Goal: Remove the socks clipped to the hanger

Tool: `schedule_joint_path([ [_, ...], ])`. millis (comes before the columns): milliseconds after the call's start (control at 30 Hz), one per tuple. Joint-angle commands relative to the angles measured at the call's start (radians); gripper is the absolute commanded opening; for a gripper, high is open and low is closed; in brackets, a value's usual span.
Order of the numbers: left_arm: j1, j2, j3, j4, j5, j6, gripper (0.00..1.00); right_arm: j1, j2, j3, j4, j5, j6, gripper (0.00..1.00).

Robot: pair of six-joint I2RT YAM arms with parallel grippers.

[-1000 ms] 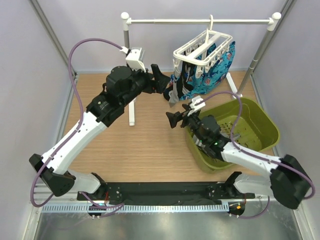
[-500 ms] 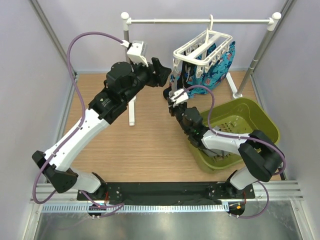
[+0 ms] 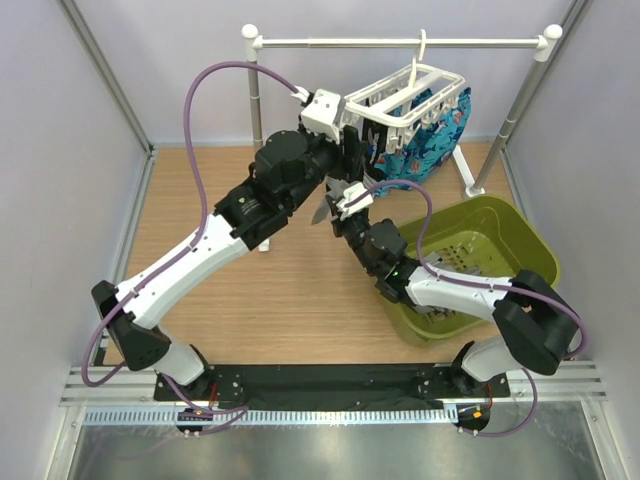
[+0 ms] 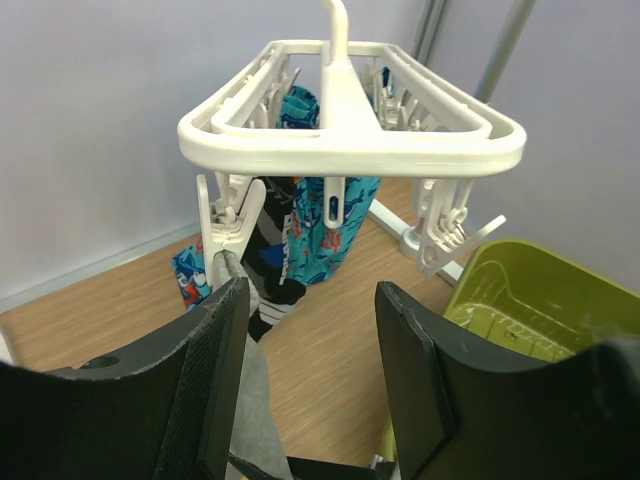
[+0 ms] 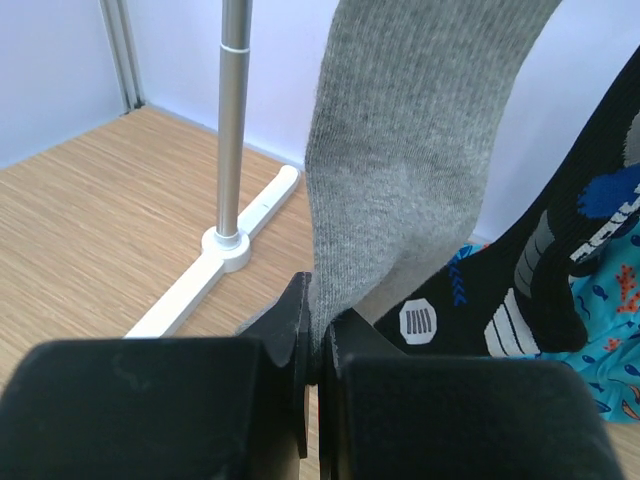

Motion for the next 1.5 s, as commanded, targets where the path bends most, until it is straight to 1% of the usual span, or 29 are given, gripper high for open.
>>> schedule_joint_path([
  [0, 0.002, 0.009, 0.051, 0.069, -0.06, 0.036, 0.56, 0.013, -0.043, 0.003, 0.051, 0.008, 0.0, 0.01],
  [100, 0.004, 0.021, 0.063, 0.066, -0.088, 0.059, 0.54, 0.022, -0.054, 0.003, 0.046, 0.002, -0.003, 0.01],
  [467, 0.004, 0.058, 0.098, 0.064, -0.089, 0.119, 0.51, 0.036, -0.065, -0.001, 0.045, -0.017, 0.009, 0.01],
  [700, 0.005, 0.095, 0.132, 0.052, -0.079, 0.11, 0.48, 0.04, -0.072, -0.018, 0.057, -0.018, 0.023, 0.01],
  [867, 0.004, 0.109, 0.138, 0.058, -0.097, 0.105, 0.47, 0.043, -0.083, -0.024, 0.054, -0.02, 0.029, 0.01],
  [1033, 0.005, 0.124, 0.156, 0.067, -0.111, 0.087, 0.42, 0.048, -0.088, -0.043, 0.057, -0.023, 0.043, 0.01],
  [1100, 0.005, 0.135, 0.169, 0.06, -0.117, 0.094, 0.38, 0.05, -0.092, -0.05, 0.063, -0.021, 0.047, 0.01],
  [1133, 0.005, 0.139, 0.17, 0.06, -0.119, 0.094, 0.31, 0.051, -0.094, -0.05, 0.062, -0.021, 0.047, 0.01],
  [1233, 0.005, 0.144, 0.176, 0.063, -0.109, 0.085, 0.21, 0.053, -0.097, -0.052, 0.061, -0.017, 0.044, 0.01],
  [1267, 0.004, 0.146, 0.178, 0.063, -0.109, 0.081, 0.11, 0.051, -0.095, -0.053, 0.063, -0.015, 0.044, 0.01],
  [1333, 0.005, 0.142, 0.178, 0.064, -0.112, 0.078, 0.0, 0.051, -0.098, -0.055, 0.065, -0.014, 0.047, 0.01],
  [1467, 0.005, 0.124, 0.167, 0.052, -0.137, 0.05, 0.0, 0.051, -0.1, -0.055, 0.063, -0.012, 0.054, 0.01],
])
